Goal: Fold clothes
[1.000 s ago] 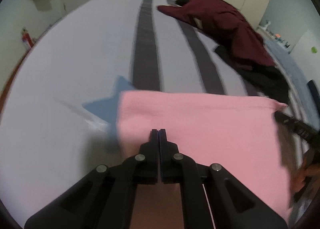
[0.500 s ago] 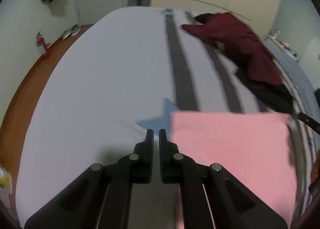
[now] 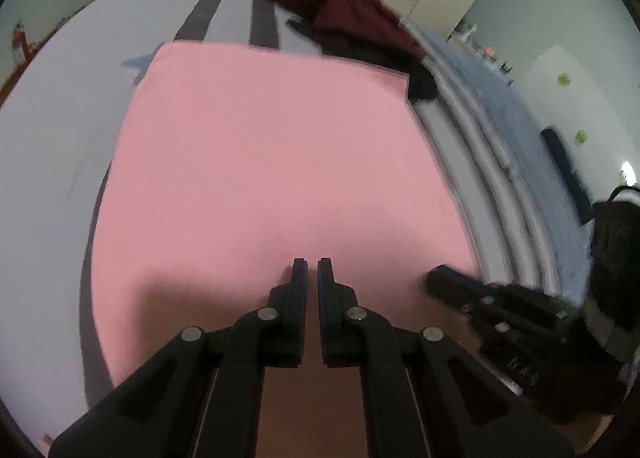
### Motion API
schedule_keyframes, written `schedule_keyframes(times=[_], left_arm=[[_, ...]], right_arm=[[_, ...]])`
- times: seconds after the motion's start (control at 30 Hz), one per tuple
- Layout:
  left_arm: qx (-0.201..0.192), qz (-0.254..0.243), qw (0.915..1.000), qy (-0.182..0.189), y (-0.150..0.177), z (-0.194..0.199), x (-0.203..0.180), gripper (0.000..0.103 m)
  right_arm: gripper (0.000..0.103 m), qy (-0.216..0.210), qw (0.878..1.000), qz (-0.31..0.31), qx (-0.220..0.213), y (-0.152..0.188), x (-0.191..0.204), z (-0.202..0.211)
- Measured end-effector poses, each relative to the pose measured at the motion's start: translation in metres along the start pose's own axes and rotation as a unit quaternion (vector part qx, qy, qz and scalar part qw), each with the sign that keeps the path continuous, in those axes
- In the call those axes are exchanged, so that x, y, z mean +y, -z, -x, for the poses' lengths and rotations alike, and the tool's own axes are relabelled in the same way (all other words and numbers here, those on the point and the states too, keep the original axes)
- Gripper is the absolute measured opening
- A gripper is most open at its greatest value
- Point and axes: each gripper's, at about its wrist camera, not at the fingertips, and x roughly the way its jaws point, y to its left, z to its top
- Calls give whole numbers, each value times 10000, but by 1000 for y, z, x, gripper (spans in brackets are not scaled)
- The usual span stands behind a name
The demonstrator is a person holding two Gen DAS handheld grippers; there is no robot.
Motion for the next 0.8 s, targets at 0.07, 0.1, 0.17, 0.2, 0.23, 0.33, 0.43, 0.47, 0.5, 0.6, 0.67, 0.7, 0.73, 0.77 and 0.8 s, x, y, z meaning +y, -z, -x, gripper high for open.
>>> schedule_keyframes(times=[0.07, 0.1, 0.17, 0.2, 0.23, 0.33, 0.43, 0.47, 0.5, 0.6, 0.67, 0.7, 0.73, 0.77, 0.8], left_arm=[[55, 6, 9998, -210, 11, 2, 14, 2], [35, -6, 9996, -294, 12, 4, 19, 2], [-34, -40, 9981, -615, 18, 18, 39, 2], [-17, -30, 9974, -718, 21, 21, 49, 2], [0, -19, 9966, -820, 23, 25, 58, 2], [13, 26, 9943, -1063, 31, 34, 81, 2], [-34, 249, 9903, -1366, 32, 44, 94, 2], [-113, 324, 9906, -1321, 33, 51, 92, 2], [-191, 400, 9908, -1276, 34, 58, 90, 2], [-359, 347, 9933, -1042, 39, 72, 68, 2], [-376, 249, 9963, -731, 46, 77, 44, 2], [-361, 258, 9976, -540, 46, 78, 34, 2], [-322, 243, 9984, -405, 50, 76, 24, 2], [-283, 226, 9990, -274, 53, 75, 14, 2], [-229, 182, 9993, -217, 58, 70, 6, 2]], right_arm=[[6, 136, 9999, -71, 80, 15, -9, -2], [5, 183, 9997, -112, 93, 19, -14, -2], [4, 280, 9995, -131, 84, 24, -26, 2], [4, 334, 9994, -88, 75, 25, -31, 5], [4, 397, 9992, -35, 75, 27, -34, 7], [3, 581, 9983, -13, 97, 32, -52, 16], [6, 839, 9962, -222, 71, 28, -73, 26], [7, 910, 9955, -272, 61, 28, -77, 29], [7, 958, 9949, -308, 30, 27, -80, 33], [7, 799, 9962, -296, -164, 29, -70, 48], [7, 574, 9980, -162, -197, 33, -50, 52], [7, 457, 9987, -97, -201, 37, -40, 54], [7, 330, 9993, -54, -187, 41, -29, 54], [7, 208, 9996, -22, -176, 48, -19, 57], [7, 109, 9998, 15, -172, 57, -8, 60]])
